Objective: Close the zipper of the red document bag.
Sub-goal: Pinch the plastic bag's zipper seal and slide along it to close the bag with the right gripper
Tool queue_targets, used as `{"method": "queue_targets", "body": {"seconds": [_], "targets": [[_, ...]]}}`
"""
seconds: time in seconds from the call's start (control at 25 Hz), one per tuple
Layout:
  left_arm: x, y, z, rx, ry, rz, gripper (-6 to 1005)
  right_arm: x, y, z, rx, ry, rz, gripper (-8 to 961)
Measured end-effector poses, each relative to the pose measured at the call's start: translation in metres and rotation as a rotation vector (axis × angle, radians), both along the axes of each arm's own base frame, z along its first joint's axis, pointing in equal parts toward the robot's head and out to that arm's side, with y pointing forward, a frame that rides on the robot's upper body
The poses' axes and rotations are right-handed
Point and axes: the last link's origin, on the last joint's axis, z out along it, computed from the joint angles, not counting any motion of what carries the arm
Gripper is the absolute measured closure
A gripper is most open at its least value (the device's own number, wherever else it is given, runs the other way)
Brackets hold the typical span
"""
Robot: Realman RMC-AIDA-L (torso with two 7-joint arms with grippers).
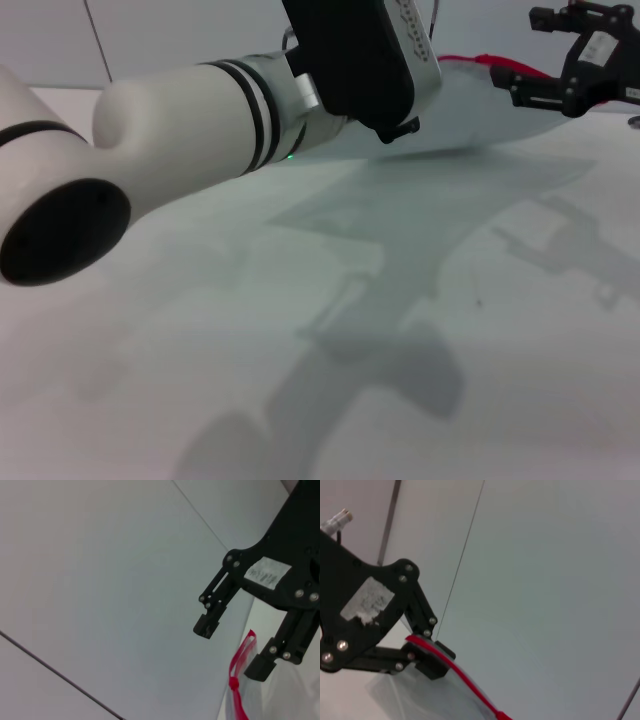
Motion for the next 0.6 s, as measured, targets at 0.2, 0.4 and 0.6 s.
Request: {"method": "queue_targets", "body": {"seconds": [0.2,0.4,0.6], "targets": [[0.0009,-0.0008,-0.0020,-0.005,0.003,-0.004,945,0.0010,0.0007,-0.0004,0.025,-0.043,0.037,162],[0.0000,-0.0004,-0.0025,-0.007,0.006,-0.001,944,-0.0004,-0.0008,0.0003,0.042,-0.084,0.076,165],[0.0001,-0.0002,-0.0016,-0.006,0.007,0.000,944,-0.0037,-0.0068,-0.0056,0.046,-0.165,0.128,166]]}}
